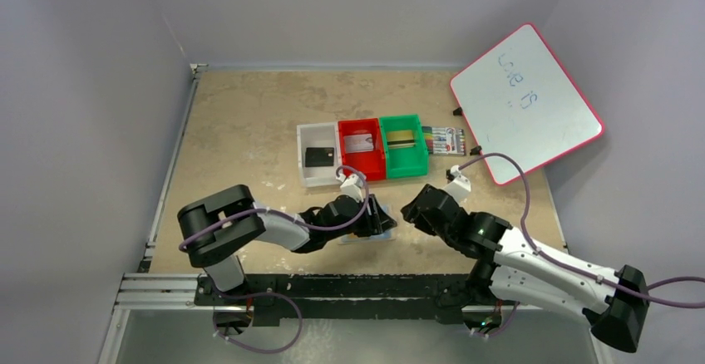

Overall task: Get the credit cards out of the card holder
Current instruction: Remove the credit card from the card holder.

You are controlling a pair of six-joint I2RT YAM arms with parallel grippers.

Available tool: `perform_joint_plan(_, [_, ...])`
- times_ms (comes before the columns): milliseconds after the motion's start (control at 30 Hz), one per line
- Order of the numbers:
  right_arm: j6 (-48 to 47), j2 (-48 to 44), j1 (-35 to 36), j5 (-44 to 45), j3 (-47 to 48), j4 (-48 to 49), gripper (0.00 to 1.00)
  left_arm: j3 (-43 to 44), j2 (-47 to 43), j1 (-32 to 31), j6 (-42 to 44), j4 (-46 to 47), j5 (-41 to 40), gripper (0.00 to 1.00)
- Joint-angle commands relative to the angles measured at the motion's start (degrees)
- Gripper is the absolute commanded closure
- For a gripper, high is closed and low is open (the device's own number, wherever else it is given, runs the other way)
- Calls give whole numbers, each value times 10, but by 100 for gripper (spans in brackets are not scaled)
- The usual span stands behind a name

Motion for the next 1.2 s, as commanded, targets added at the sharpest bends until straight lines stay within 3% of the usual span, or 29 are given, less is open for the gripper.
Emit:
perform_joint_plan(0, [-22,-27,1,33,2,30,51,33,-38,-11,17,-17,-8,50])
perform_joint_plan(267, [-44,-74,0,59,-29,92,47,46,-127,-14,61,-151,-71,50])
perform_joint_plan(600, [-126,-128,1,-71,-89,242,46,39,-206,-14,83,-244,-148,49])
perform_joint_plan(867, [-156,-23,0,-160,-85,347,54,15,-305,-13,80,-388,-276,46])
perform_joint_plan(1167, [-180,156,-12,-249,-35,411,67,-15,-327,-14,56,-432,-270,44])
